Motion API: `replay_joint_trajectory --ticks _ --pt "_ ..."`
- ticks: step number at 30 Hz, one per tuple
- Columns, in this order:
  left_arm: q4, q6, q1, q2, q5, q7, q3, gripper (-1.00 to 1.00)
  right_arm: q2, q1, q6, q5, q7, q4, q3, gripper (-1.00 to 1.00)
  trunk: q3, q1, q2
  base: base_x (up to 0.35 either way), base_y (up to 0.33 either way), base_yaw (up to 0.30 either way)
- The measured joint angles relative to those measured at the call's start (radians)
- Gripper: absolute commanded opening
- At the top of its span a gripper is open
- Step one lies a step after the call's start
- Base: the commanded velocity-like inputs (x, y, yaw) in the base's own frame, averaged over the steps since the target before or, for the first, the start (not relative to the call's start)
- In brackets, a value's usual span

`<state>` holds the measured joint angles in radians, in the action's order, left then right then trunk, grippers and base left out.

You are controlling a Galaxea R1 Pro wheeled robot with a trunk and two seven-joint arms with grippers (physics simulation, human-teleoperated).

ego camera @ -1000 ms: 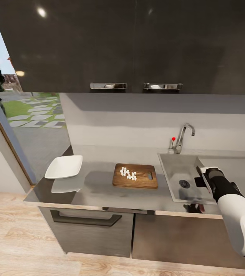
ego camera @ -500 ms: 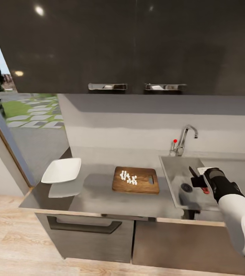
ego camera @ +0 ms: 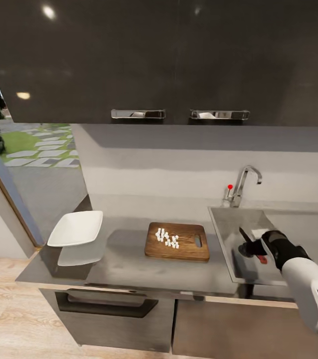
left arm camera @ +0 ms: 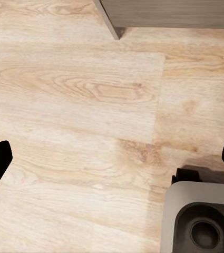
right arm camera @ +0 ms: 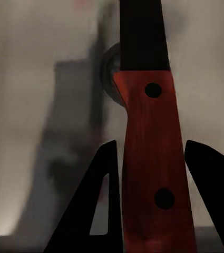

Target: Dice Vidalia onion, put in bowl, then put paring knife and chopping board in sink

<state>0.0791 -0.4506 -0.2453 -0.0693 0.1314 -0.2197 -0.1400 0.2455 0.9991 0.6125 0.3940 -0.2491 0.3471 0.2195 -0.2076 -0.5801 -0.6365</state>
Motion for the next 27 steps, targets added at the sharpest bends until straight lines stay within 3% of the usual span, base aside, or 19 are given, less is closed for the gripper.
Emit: replay_joint_trajectory --ticks 3,7,11,19,27 --pt "0.000 0.001 0.000 0.000 0.000 0.000 0.000 1.00 0.013 0.000 -0.054 0.001 0.002 -0.051 0.001 -1.00 0.000 0.000 0.000 0.000 0.000 0.000" --pt "0.000 0.001 0.001 0.000 0.000 0.000 0.000 1.00 0.019 -0.001 -0.065 0.000 0.001 -0.065 0.000 -1.00 0.000 0.000 0.000 0.000 0.000 0.000" --pt "0.000 0.001 0.002 0.000 0.000 0.000 0.000 1.00 0.019 -0.001 -0.070 0.000 0.001 -0.088 0.000 -1.00 0.000 0.000 0.000 0.000 0.000 0.000" --pt "0.001 0.001 0.002 0.000 0.000 0.000 0.000 1.00 0.020 -0.002 -0.171 0.000 -0.002 -0.151 0.001 -1.00 0.000 0.000 0.000 0.000 0.000 0.000" --pt "0.001 0.001 0.002 0.000 0.000 0.000 0.000 1.00 0.020 -0.004 -0.189 0.000 -0.003 -0.161 -0.001 -1.00 0.000 0.000 0.000 0.000 0.000 0.000"
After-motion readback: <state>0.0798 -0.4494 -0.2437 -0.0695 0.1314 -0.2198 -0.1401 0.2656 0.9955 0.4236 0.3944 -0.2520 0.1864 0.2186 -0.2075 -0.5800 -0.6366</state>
